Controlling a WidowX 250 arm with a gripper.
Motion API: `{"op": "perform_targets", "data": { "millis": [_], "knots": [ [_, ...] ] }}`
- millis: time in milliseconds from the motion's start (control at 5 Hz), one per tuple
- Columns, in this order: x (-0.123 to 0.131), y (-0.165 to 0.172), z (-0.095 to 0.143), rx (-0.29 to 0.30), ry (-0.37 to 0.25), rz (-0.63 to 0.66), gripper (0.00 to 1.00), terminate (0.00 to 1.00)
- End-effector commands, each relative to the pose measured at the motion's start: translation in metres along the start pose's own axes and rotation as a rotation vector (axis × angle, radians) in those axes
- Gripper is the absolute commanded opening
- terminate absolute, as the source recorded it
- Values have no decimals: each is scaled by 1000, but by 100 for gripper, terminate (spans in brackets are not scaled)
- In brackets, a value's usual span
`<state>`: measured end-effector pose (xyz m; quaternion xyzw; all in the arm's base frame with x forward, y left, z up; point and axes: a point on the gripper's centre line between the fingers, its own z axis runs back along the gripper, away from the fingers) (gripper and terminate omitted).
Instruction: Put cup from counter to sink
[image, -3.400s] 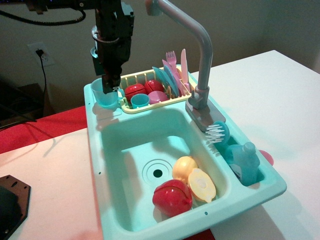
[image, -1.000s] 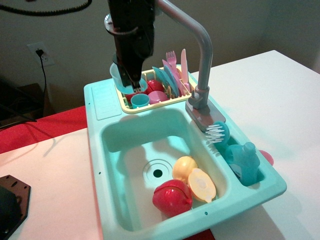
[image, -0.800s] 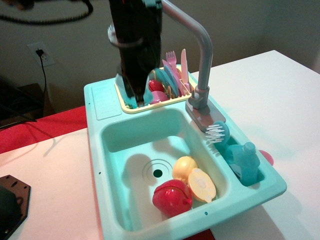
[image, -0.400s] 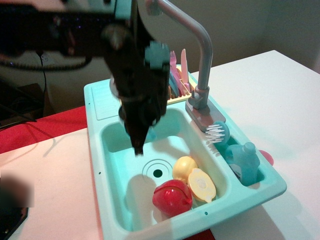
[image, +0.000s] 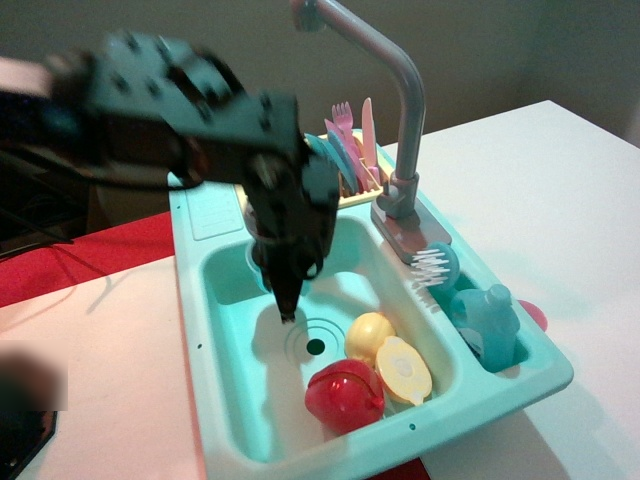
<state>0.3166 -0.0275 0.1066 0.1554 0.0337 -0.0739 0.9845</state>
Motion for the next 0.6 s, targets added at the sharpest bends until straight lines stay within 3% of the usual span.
{"op": "perform_targets", "data": {
  "millis": [0,200,400],
  "knots": [
    [8,-9,-34,15,1,17,0,0],
    [11,-11,-37,7,12,1,0,0],
    [8,3,-12,31,12,69,100,100]
  ]
}}
